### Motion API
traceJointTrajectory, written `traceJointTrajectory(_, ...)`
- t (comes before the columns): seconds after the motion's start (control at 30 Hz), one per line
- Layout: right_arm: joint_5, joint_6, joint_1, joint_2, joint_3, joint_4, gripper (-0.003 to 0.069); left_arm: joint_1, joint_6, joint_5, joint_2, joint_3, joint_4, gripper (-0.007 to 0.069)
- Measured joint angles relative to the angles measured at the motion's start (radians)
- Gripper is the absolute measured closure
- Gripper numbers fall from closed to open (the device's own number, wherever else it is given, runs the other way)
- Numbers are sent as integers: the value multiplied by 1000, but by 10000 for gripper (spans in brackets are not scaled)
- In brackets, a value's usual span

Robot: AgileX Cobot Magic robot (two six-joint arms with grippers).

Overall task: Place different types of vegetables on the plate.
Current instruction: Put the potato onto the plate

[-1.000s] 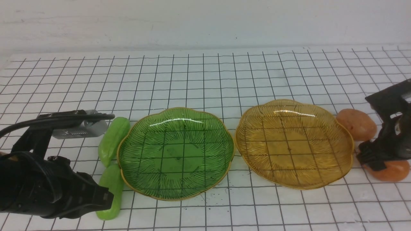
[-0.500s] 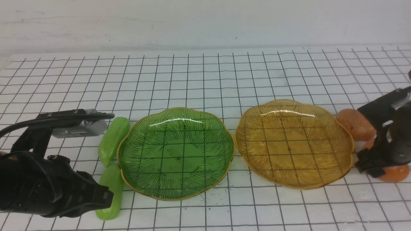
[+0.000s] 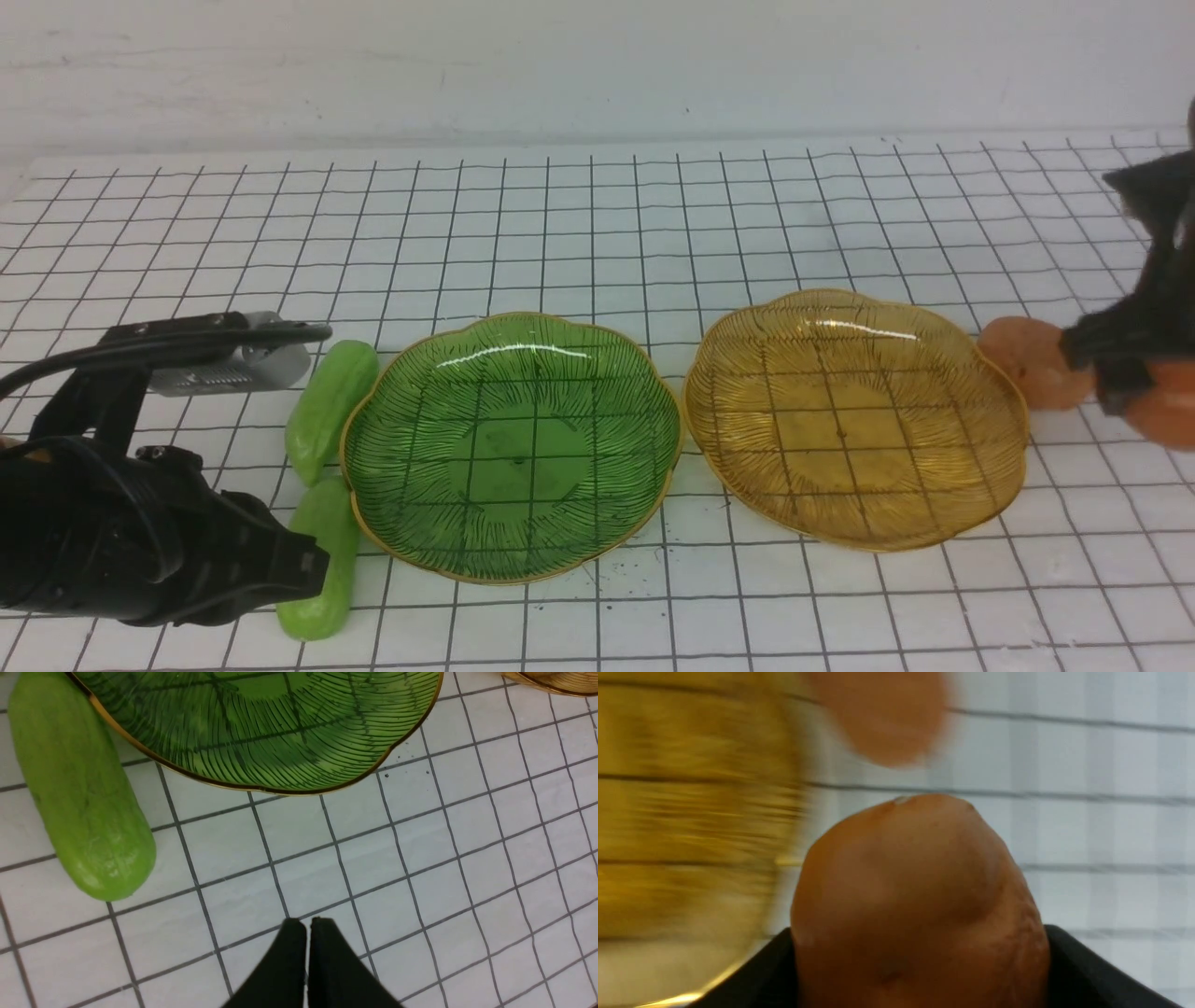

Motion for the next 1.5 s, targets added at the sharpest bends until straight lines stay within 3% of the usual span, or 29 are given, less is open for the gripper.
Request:
traceJointTrajectory(0.03,-3,0,0,0,-2,0,104,0,0,0,0,0,0,631)
traceJointTrajectory(0.07,-36,-106,1,1,-8,133,104,0,0,0,0,0,0,631)
traceJointTrajectory(0.13,-76,-224,9,9,-8,268,104,0,0,0,0,0,0,631)
traceJointTrajectory(0.23,-108,-325,29,36,-9,374,104,0,0,-5,0,0,0,628)
traceJointTrajectory(0.57,-150,-368,38,141,-9,452,99,0,0,-26,0,0,0,575)
traceJointTrajectory(0.77,-170,-354,38,165,-13,476,-17,0,0,-25,0,0,0,515)
traceJointTrajectory(0.87,-174,-348,38,165,-39,476,-29,0,0,-25,0,0,0,494)
traceJointTrajectory(1.03,-181,-261,38,165,-160,422,-30,0,0,-24,0,0,0,482)
traceJointTrajectory(1.23,-128,-7,38,165,-288,156,20,0,0,-19,0,0,0,482)
traceJointTrajectory(1.5,-56,117,38,211,-289,-111,68,0,0,2,0,0,0,482)
